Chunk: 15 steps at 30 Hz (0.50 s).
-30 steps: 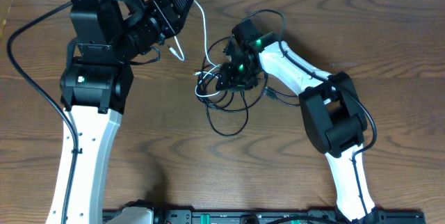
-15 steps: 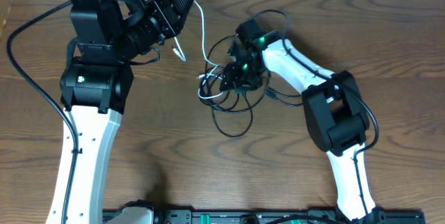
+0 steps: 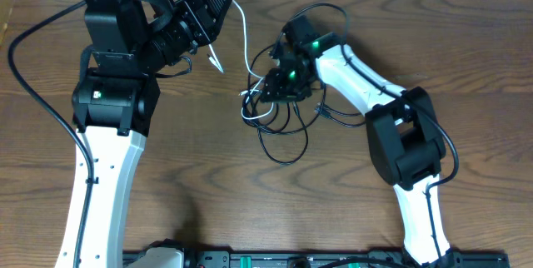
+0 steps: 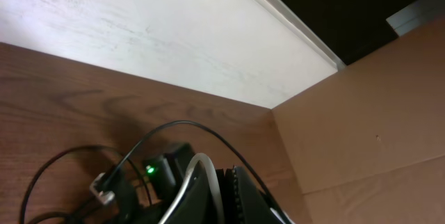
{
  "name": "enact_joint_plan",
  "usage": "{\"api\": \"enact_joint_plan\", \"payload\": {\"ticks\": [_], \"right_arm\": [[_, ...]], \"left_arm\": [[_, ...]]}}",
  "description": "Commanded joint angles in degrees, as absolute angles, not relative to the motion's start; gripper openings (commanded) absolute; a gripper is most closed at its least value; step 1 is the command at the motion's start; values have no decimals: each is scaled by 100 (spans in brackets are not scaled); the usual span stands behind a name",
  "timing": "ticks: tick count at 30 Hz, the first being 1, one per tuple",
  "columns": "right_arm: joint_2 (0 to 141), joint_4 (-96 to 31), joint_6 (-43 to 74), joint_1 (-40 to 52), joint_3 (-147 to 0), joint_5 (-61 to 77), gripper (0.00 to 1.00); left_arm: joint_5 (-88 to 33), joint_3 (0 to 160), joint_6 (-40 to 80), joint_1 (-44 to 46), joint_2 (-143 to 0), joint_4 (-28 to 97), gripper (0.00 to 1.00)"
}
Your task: Untangle cables
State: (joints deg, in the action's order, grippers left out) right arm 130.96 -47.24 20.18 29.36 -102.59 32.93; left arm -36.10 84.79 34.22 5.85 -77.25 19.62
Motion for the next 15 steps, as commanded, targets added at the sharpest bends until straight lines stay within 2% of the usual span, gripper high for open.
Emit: {"api": "enact_joint_plan", "payload": {"ticks": [1, 15], "right_arm": [[12929, -4751, 2123, 3109, -10381, 3138, 43], [13115, -4779, 2220, 3162, -10388, 3020, 40]], "left_arm": [[-3664, 8621, 3304, 582, -7710, 1973, 8], [-3664, 8621, 3304, 580, -7710, 1970, 7]]}}
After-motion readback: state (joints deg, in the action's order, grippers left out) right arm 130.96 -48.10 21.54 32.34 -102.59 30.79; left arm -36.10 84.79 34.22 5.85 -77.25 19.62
